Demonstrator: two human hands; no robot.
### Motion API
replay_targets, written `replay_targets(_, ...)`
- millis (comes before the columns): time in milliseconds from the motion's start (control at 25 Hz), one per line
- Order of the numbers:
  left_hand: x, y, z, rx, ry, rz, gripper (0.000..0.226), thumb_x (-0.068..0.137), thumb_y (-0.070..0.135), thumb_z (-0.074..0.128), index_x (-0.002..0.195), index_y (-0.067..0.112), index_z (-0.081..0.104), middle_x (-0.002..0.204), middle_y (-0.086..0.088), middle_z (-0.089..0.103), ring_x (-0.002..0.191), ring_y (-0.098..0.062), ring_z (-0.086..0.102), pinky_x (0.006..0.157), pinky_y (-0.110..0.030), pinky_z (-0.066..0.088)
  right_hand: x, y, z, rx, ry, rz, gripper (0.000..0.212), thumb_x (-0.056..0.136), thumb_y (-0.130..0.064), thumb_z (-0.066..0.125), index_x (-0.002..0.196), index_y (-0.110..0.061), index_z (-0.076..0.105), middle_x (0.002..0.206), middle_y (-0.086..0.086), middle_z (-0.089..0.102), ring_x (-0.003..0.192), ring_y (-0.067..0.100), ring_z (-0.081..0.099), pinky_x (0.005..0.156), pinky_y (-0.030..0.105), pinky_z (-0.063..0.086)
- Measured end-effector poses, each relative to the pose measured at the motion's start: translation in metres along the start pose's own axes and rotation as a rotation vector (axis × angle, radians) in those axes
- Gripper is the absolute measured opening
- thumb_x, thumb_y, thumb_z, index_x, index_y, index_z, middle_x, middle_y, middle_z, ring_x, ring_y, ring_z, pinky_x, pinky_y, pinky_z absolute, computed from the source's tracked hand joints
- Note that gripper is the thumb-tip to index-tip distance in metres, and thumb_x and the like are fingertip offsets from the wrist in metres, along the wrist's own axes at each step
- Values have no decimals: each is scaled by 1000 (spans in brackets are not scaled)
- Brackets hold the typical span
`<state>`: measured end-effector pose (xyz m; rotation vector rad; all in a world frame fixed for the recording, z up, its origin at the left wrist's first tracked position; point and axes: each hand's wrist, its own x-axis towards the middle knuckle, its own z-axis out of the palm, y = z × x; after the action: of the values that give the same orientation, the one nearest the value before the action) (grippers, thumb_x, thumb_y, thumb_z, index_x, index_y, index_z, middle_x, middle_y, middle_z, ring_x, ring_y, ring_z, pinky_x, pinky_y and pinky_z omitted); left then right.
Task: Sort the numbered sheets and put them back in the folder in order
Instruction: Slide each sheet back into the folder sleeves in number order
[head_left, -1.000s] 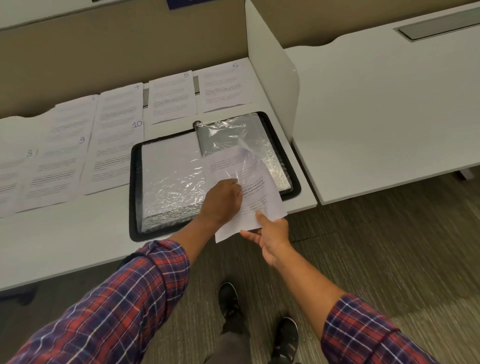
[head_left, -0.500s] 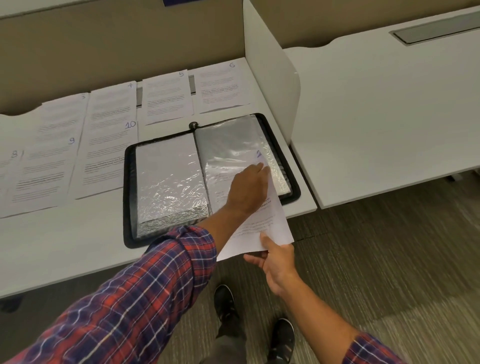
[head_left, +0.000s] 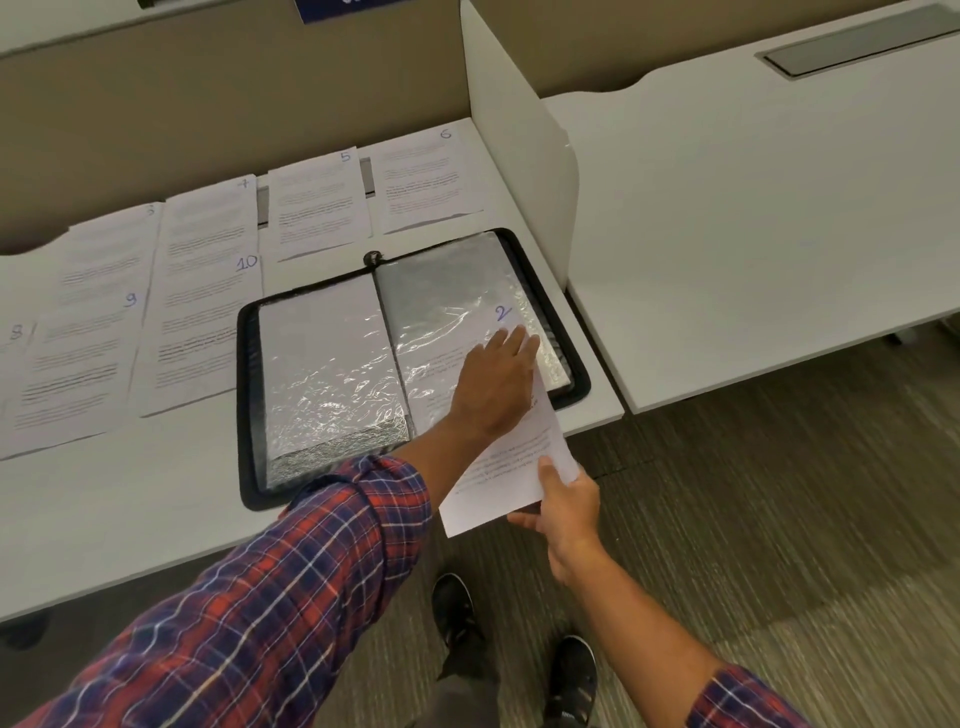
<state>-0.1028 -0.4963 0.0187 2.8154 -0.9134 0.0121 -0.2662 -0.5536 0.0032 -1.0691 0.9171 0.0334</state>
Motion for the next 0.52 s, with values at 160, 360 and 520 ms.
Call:
replay_targets(160, -1, 2, -4, -48, -10, 17, 51, 107, 23, 50, 154, 6, 42, 161, -16, 42, 144, -36, 45, 112, -50, 45, 6, -7, 7, 27, -7, 6, 17, 109, -25, 54, 124, -27, 61, 112, 9, 71, 102, 26, 71, 69, 41, 66)
replay_targets(360, 1, 0, -9, -69, -49, 15, 52, 110, 25, 45, 158, 7, 36, 165, -15, 36, 150, -34, 37, 117, -50, 41, 20, -24, 28, 51, -32, 5, 18, 109, -24, 53, 122, -23, 64, 111, 10, 72, 100, 27, 72, 68, 41, 66)
replay_targets(520, -5, -3, -18, -133, -69, -39, 60, 107, 24, 55, 159, 7, 33, 165, -16, 35, 152, -31, 34, 121, -46, 36, 26, -24, 35, 87, -55, 9, 31, 104, -23, 64, 134, -25, 60, 119, 7, 70, 105, 27, 71, 74, 47, 66)
